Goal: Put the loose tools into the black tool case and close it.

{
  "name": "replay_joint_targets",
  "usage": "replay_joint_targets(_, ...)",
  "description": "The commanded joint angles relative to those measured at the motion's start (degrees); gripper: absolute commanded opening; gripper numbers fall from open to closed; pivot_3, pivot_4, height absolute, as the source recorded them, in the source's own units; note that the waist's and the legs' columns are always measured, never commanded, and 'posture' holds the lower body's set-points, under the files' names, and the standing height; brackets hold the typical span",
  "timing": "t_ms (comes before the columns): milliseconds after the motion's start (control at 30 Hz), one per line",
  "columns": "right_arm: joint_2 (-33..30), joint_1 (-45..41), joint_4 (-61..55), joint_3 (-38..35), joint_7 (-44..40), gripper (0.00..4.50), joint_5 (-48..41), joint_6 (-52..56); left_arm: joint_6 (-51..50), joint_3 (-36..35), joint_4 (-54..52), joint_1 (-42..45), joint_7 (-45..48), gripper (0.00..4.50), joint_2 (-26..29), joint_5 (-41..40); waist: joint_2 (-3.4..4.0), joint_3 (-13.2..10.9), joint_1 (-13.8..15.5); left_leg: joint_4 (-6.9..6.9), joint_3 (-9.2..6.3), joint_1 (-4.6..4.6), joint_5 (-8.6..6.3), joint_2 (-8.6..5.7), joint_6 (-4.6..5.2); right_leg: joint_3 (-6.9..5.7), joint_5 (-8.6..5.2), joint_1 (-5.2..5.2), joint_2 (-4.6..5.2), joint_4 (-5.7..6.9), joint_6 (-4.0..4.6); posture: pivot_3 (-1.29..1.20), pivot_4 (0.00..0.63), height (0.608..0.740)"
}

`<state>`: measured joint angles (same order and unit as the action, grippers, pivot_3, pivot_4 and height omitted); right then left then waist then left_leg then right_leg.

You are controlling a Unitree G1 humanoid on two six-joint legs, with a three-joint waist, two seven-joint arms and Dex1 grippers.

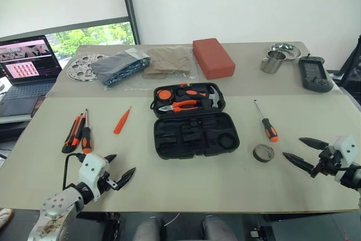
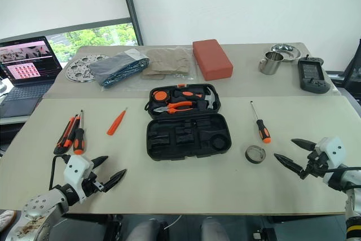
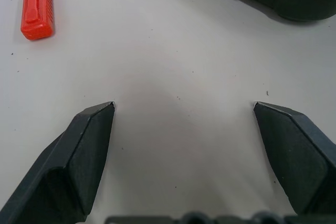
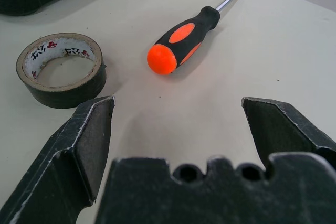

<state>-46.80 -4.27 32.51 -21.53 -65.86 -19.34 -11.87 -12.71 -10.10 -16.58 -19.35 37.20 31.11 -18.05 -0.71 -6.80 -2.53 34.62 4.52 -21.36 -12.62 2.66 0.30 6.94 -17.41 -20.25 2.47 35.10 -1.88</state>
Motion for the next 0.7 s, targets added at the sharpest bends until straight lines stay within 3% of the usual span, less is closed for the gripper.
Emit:
replay_joint_targets(33, -1.6, -1.5, -2.1, -0.9, -0.8, 4.48, -1.7, 1.5, 0.9, -0.3, -1.4, 0.6, -0.2, 4.5, -0.5, -0.2, 0.0, 0.0, 0.0, 0.0, 0.0, 0.0, 0.0, 0.0, 0.0, 0.0, 0.0, 0.0, 0.0, 0.0, 0.0, 0.0, 0.15, 0.74)
replay_joint_targets(267, -1.9, 0.6, -4.8, -1.6, -2.9, 4.48, -2.3, 2.7, 2.4, 0.7, 0.6, 2.3, 0.9, 4.5, -1.5, 0.3, 0.0, 0.0, 0.1, 0.01, 0.0, 0.0, 0.0, -0.01, 0.0, -0.02, 0.01, 0.01, -0.02, 0.01, -0.01, 0.0, 0.15, 0.74)
replay_joint_targets(700, 1.2, 15.7, -19.7, -5.6, 0.5, 4.48, -6.1, 4.7, 6.8, 1.7, 9.7, 8.1, 6.1, 4.5, 0.3, 1.0, 0.03, 0.0, 0.2, 0.06, -0.05, -0.03, -0.03, -0.01, 0.0, -0.1, 0.01, 0.01, -0.02, 0.03, -0.01, 0.0, 0.15, 0.74)
